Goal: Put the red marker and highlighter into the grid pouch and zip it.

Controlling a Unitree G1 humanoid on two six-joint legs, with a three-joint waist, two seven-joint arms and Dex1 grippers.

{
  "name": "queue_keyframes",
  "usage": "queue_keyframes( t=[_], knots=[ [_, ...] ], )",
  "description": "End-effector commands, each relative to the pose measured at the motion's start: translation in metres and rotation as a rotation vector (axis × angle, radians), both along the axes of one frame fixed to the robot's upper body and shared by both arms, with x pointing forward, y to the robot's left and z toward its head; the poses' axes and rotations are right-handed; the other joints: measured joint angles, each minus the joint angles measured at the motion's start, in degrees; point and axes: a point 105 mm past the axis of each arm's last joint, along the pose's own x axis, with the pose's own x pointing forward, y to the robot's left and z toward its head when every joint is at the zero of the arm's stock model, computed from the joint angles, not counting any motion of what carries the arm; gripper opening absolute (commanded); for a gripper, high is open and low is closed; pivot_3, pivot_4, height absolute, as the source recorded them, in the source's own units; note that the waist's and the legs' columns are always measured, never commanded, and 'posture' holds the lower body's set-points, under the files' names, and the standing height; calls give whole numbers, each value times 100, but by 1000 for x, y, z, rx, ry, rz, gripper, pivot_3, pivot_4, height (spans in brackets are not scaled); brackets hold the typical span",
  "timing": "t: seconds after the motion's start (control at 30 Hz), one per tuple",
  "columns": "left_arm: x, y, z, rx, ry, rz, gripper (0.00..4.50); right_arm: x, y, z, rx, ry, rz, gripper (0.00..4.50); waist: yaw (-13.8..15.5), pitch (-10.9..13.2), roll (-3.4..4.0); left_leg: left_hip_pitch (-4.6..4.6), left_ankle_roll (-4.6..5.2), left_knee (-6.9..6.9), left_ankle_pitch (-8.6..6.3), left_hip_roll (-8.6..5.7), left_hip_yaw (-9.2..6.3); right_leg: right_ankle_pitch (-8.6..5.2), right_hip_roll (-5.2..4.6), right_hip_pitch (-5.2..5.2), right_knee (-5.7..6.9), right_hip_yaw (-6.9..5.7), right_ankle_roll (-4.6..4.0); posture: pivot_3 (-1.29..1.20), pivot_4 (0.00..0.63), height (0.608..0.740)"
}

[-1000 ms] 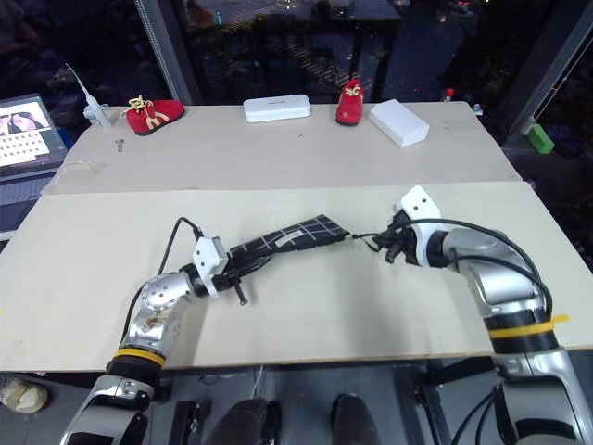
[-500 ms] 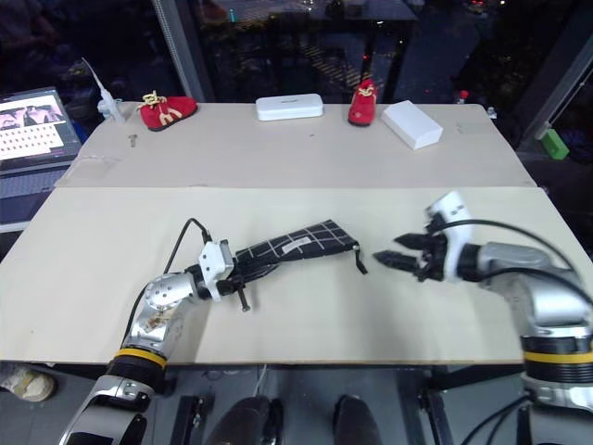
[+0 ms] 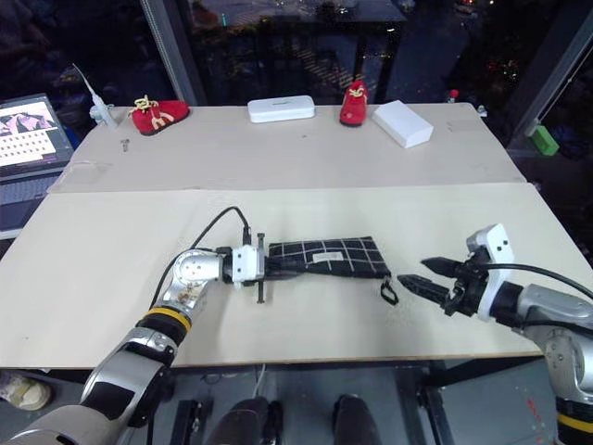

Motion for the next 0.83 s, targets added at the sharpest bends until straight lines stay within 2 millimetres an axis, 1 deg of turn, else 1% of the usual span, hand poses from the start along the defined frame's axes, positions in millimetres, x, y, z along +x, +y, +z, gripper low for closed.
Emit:
queue_keyframes(
  t=[0.03,0.07,0.1,0.17,0.23,0.3,0.37,0.4,0.47,0.53,0.57,0.6,0.7,0.83],
  knots=[
    [-2,-3,14,-74,15,-29,2251,2,3,9,-32,-56,9,3992,7,0,0,0,0,3,0,0,0,0,0,1,0,-1,0,0,150,740],
    [-2,-3,18,-115,57,-11,2693,3,2,8,-35,-54,4,3992,12,0,1,0,0,3,0,0,-1,0,-1,2,0,-1,0,0,150,740],
    [-2,-2,22,-155,85,7,2981,4,1,8,-38,-54,2,3992,12,0,1,0,0,3,0,0,-2,-1,-2,3,-1,-2,2,0,150,740],
    [-3,0,31,-223,144,52,3793,7,-1,9,-40,-55,-1,3992,3,0,1,0,1,3,-1,0,-3,-2,-1,3,-1,-1,4,0,150,740],
    [-3,3,38,-265,193,102,4423,11,-4,10,-44,-60,-6,3992,-13,-1,1,0,2,3,-1,2,-4,-2,0,2,3,1,4,0,150,740],
    [7,15,45,-341,303,235,4423,17,-10,13,-41,-70,-18,3992,-17,-1,1,4,2,4,-1,2,-3,-2,2,2,5,5,4,0,150,740],
    [18,30,43,-376,392,404,4423,24,-14,16,-31,-84,-36,3992,-36,-1,2,10,2,5,-1,3,-3,-2,3,6,7,7,4,0,150,740],
    [25,42,43,-415,436,502,4423,28,-17,17,-13,-90,-48,3992,-38,-2,3,16,2,5,-1,4,-3,-2,6,12,7,11,4,0,150,740],
    [31,65,44,-476,494,653,4423,33,-21,17,16,-94,-64,3992,-47,-1,2,23,3,5,-2,6,-3,-3,9,16,6,12,5,0,150,740],
    [26,91,47,-537,512,736,4423,38,-24,12,27,-86,-78,3992,-68,-1,2,22,6,5,-4,8,-4,-4,15,13,6,16,6,0,150,740],
    [24,101,47,-552,513,769,4423,39,-25,10,28,-82,-81,3992,-71,-1,2,20,6,5,-4,7,-4,-4,14,11,7,19,6,0,150,740],
    [20,116,45,-571,497,830,4423,41,-26,4,25,-68,-85,3992,-71,-2,3,18,6,5,-4,8,-3,-4,16,6,7,19,5,0,150,740],
    [11,144,38,-591,473,952,4423,44,-30,-7,15,-41,-95,3992,-59,-2,4,17,6,4,-4,8,1,-3,15,4,7,28,4,0,150,740],
    [2,163,30,-621,460,1033,4423,47,-32,-16,10,-33,-102,3992,-19,-2,4,29,5,3,-4,1,6,-3,4,16,6,32,4,0,150,740]
  ],
)
